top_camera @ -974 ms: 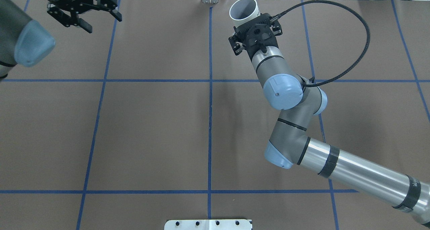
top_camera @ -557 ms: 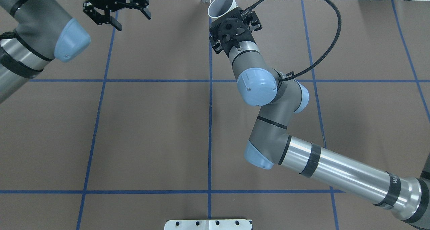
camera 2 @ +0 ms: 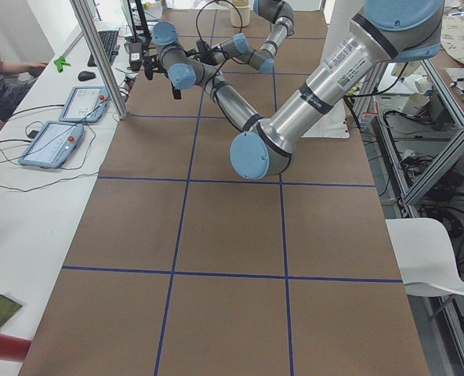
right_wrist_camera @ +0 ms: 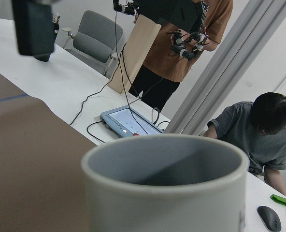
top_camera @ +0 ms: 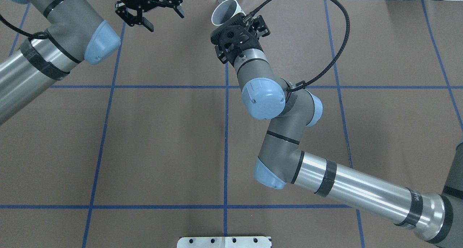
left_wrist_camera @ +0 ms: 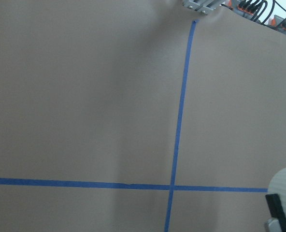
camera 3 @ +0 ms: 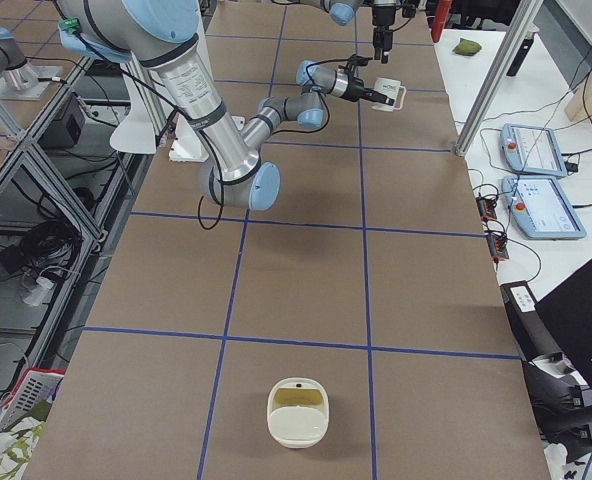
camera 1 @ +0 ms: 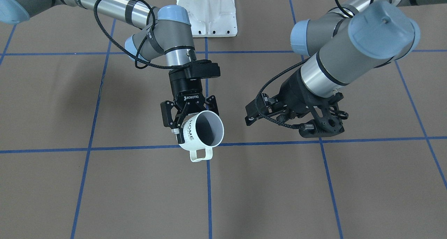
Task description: Left arm hands cup to right arm to dump lemon
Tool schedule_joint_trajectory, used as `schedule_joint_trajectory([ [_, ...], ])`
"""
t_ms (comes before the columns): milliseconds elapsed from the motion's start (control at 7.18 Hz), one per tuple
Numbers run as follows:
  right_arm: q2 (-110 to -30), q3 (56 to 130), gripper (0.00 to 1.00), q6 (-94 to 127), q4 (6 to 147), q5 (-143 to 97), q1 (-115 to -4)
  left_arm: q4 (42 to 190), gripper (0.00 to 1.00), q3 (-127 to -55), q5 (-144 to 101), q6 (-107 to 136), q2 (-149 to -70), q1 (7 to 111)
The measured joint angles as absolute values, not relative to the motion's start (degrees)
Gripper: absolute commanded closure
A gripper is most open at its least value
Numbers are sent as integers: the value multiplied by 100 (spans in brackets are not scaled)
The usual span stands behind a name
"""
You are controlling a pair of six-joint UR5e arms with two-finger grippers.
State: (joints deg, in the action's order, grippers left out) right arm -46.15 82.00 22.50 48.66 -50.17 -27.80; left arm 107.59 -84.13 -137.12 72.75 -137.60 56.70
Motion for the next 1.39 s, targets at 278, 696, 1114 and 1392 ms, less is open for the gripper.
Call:
schedule_joint_trajectory([
  [278,-4600,8205,100,2471,4815,-4746,-2609,11068,1,-8404,-13711,7715,-13873,5540],
  [696,-4590,8220,100,2968,4781,-4431,-2451,11226,17,-8410,-13709,7919,-13911,5453],
  [1114,-4606,8221,99,3075,4783,-4157,-2330,11232,44,-8406,-13702,7925,-13957,5404],
  [1392,-4616,8223,99,3070,4789,-4074,-2295,11232,55,-8406,-13576,7926,-13985,5297],
])
